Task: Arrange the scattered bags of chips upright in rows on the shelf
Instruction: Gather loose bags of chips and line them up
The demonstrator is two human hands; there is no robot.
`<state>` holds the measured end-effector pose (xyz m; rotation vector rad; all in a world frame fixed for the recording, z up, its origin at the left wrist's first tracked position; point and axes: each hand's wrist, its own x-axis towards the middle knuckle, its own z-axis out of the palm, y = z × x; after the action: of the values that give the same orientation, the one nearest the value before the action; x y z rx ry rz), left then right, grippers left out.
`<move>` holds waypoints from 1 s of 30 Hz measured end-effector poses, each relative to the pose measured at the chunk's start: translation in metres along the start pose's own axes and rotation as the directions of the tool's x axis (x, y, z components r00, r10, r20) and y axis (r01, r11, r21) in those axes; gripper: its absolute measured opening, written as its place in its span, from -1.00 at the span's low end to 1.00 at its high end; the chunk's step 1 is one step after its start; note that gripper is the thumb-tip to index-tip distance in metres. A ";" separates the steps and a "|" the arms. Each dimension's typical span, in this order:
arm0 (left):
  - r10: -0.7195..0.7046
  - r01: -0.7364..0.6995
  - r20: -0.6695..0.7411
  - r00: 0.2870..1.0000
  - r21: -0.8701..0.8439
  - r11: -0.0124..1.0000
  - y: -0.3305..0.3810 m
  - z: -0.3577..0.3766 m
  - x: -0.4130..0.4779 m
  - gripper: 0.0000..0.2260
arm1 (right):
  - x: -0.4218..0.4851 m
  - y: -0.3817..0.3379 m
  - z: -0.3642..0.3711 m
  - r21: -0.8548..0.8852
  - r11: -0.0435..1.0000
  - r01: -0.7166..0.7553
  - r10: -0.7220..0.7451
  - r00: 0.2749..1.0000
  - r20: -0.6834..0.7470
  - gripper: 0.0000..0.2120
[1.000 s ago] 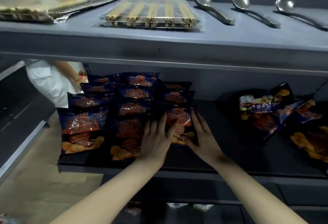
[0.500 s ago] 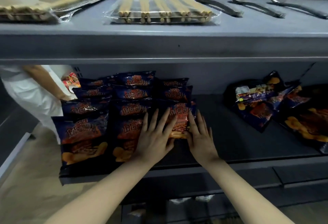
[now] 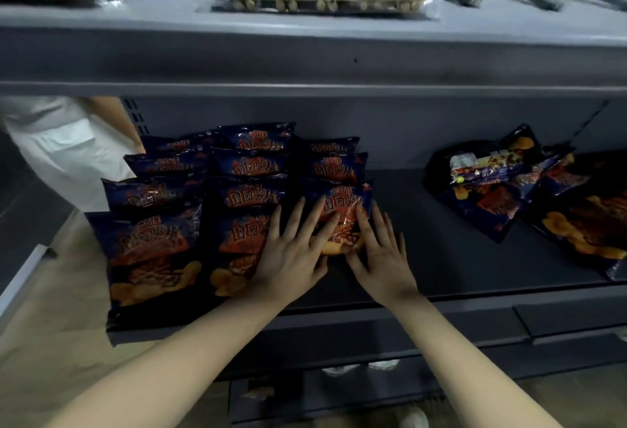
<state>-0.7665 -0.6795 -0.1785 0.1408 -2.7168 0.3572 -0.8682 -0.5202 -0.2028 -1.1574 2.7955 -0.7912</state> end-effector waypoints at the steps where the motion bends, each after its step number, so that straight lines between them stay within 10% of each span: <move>1: 0.001 -0.001 -0.002 1.000 0.005 1.000 0.000 0.000 0.000 -0.28 | 0.000 0.000 0.000 -0.004 1.000 -0.004 0.004 1.000 -0.001 -0.32; 30: -0.006 0.006 -0.007 1.000 0.060 0.998 0.002 0.004 -0.001 -0.27 | -0.003 -0.002 0.001 0.059 0.998 0.035 -0.033 0.999 -0.037 -0.22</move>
<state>-0.7671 -0.6788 -0.1833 0.1643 -2.6993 0.4367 -0.8649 -0.5200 -0.2034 -1.1958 2.7669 -0.9010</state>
